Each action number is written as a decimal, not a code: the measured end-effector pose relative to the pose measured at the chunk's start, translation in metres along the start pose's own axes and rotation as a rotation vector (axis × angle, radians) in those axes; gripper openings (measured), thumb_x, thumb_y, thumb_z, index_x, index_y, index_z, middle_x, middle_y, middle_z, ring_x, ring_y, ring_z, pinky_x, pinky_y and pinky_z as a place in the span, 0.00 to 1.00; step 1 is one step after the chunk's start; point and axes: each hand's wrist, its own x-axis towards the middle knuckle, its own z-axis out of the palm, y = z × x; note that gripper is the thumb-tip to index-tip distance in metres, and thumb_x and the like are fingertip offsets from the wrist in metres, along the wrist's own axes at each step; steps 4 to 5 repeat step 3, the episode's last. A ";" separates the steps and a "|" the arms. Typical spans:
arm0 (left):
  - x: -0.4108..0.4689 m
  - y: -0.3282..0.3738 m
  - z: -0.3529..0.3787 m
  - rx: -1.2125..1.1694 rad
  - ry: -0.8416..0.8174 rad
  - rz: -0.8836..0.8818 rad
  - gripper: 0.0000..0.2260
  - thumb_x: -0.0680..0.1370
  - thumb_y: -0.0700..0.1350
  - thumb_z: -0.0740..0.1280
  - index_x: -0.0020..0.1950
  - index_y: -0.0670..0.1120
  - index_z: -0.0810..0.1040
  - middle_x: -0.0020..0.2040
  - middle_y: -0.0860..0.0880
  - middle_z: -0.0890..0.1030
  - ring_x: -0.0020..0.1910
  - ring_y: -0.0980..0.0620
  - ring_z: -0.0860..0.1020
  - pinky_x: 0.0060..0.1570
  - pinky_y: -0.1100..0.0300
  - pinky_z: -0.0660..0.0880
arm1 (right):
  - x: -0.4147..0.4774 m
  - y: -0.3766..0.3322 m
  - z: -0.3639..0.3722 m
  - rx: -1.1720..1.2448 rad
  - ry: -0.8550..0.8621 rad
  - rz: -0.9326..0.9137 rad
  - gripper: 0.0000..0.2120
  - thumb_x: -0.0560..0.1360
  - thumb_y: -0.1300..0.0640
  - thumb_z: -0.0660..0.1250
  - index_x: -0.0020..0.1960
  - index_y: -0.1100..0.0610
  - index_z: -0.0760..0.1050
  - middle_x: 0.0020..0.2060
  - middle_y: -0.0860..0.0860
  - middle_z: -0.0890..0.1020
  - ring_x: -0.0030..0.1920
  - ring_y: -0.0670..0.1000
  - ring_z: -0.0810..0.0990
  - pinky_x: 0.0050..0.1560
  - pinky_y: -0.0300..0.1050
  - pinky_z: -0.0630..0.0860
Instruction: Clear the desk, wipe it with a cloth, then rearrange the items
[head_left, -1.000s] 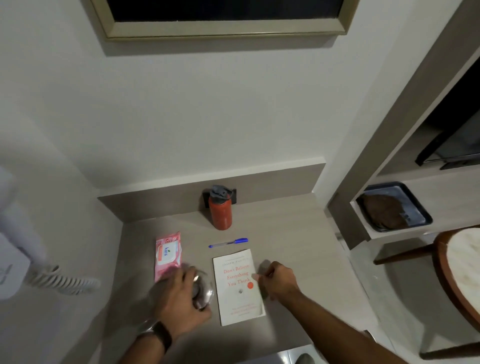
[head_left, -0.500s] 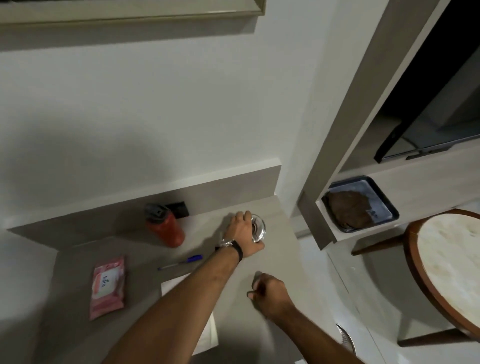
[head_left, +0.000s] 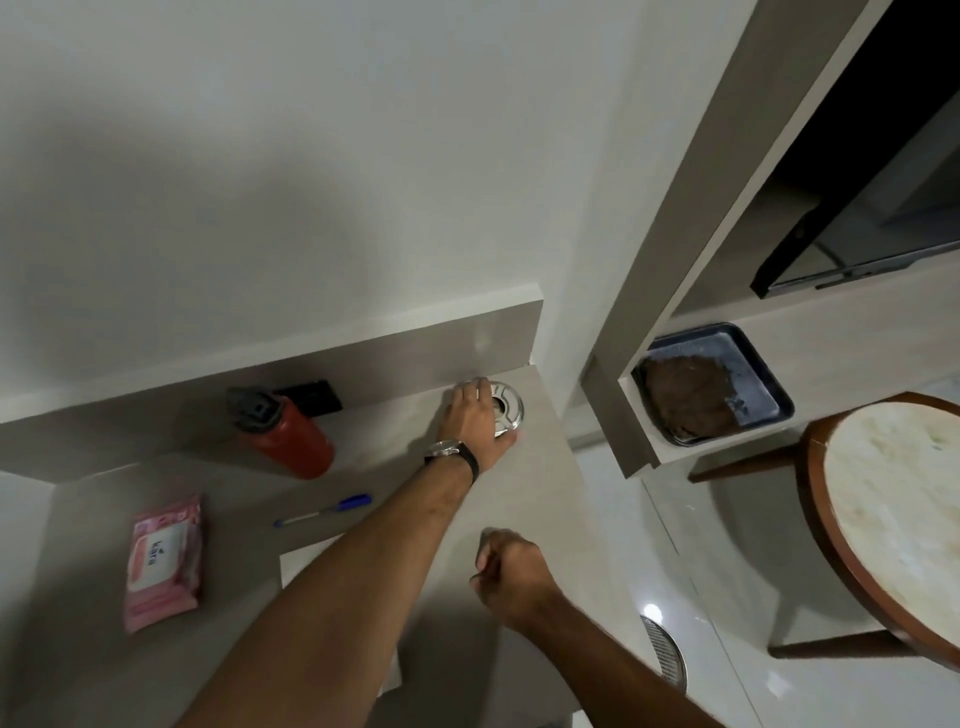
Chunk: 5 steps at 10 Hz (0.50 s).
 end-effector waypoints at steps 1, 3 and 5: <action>-0.022 -0.003 -0.009 -0.026 0.005 -0.024 0.42 0.77 0.63 0.64 0.79 0.37 0.53 0.79 0.39 0.60 0.77 0.40 0.60 0.77 0.49 0.58 | -0.001 -0.010 -0.002 0.296 -0.021 0.125 0.10 0.70 0.71 0.65 0.40 0.58 0.74 0.37 0.53 0.76 0.35 0.46 0.72 0.34 0.32 0.69; -0.106 -0.022 -0.023 0.088 0.115 0.037 0.28 0.84 0.50 0.55 0.78 0.34 0.56 0.78 0.35 0.61 0.78 0.37 0.58 0.79 0.46 0.55 | -0.003 -0.031 -0.008 0.757 0.028 0.473 0.18 0.71 0.78 0.54 0.30 0.60 0.66 0.28 0.56 0.66 0.25 0.51 0.67 0.27 0.38 0.67; -0.106 -0.022 -0.023 0.088 0.115 0.037 0.28 0.84 0.50 0.55 0.78 0.34 0.56 0.78 0.35 0.61 0.78 0.37 0.58 0.79 0.46 0.55 | -0.003 -0.031 -0.008 0.757 0.028 0.473 0.18 0.71 0.78 0.54 0.30 0.60 0.66 0.28 0.56 0.66 0.25 0.51 0.67 0.27 0.38 0.67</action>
